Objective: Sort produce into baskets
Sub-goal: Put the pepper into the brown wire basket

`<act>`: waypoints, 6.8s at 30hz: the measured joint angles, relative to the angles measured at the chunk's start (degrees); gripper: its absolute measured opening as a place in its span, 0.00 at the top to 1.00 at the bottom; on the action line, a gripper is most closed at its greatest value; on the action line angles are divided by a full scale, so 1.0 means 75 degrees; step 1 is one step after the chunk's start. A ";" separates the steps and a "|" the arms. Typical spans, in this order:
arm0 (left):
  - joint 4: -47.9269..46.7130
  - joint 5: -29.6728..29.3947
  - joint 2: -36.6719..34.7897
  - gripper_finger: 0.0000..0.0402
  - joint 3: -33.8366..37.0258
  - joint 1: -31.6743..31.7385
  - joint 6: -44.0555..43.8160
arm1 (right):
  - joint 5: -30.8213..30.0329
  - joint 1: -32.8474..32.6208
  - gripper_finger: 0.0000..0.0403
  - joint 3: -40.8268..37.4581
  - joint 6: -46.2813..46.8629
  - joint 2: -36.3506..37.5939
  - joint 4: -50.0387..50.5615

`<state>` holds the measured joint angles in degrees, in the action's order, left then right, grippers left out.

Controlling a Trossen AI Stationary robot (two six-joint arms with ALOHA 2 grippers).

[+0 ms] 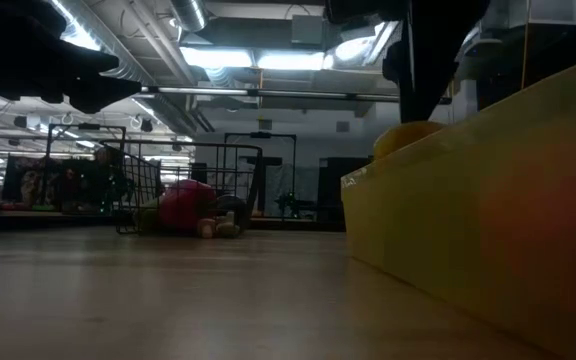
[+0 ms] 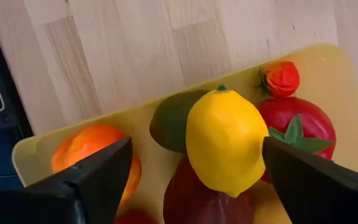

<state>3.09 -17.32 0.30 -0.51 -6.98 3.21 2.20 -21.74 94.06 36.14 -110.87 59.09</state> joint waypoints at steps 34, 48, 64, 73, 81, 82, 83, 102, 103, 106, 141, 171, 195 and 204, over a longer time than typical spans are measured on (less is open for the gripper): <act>0.0000 0.0000 0.0000 0.02 0.0000 0.0001 -0.0048 | -0.1556 0.3313 0.10 0.0000 -0.2049 0.1488 0.3546; 0.0000 0.0000 0.0000 0.02 0.0000 0.0001 -0.0057 | 0.0450 0.5877 0.10 -0.3155 -0.3122 0.1925 0.0669; 0.0000 0.0000 0.0000 0.02 0.0000 0.0003 -0.0057 | -0.0086 0.6840 0.10 -0.4711 -0.2882 0.1944 -0.0964; 0.0000 0.0002 0.0000 0.02 0.0000 0.0001 -0.0057 | 0.0007 0.6846 0.10 -0.5465 -0.2883 0.1944 -0.1716; 0.0000 0.0000 0.0000 0.02 0.0000 0.0001 -0.0057 | 0.0229 0.6846 0.20 -0.5511 -0.2883 0.1944 -0.1927; -0.0002 0.0003 0.0000 0.02 0.0000 0.0001 -0.0057 | 0.0256 0.6846 0.23 -0.5511 -0.2872 0.1944 -0.1958; 0.0000 0.0001 0.0000 0.02 0.0000 0.0002 -0.0057 | 0.0284 0.6846 0.26 -0.5511 -0.2853 0.1944 -0.1984; 0.0000 0.0002 0.0000 0.02 0.0000 0.0001 -0.0057 | 0.0474 0.6846 0.57 -0.5508 -0.2833 0.1941 -0.2122; 0.0000 0.0000 0.0000 0.02 0.0000 0.0001 -0.0057 | 0.0513 0.6846 0.57 -0.5508 -0.2830 0.1941 -0.2139; 0.0000 0.0003 0.0000 0.02 0.0000 0.0003 -0.0057 | 0.0865 0.6846 0.58 -0.5507 -0.2826 0.1941 -0.2299; 0.0000 0.0000 0.0000 0.02 0.0000 0.0001 -0.0057 | 0.1338 0.5210 0.59 -0.3885 -0.2369 0.1875 -1.0568; 0.0000 0.0000 0.0015 0.02 0.0000 0.0000 -0.0057 | 0.0260 0.4535 0.59 -0.3885 -0.2369 0.0254 -1.1864; -0.0001 0.0001 0.0015 0.02 0.0000 0.0000 -0.0057 | -0.0901 0.4546 0.58 -0.3885 -0.1224 0.0254 -1.1465; -0.0001 0.0001 0.0015 0.02 0.0000 0.0002 -0.0057 | -0.0816 0.4546 0.58 -0.3885 -0.0644 0.0257 -1.1465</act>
<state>3.09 -17.32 0.40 -0.51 -6.97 2.79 -3.92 12.36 64.93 31.31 -108.94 -26.89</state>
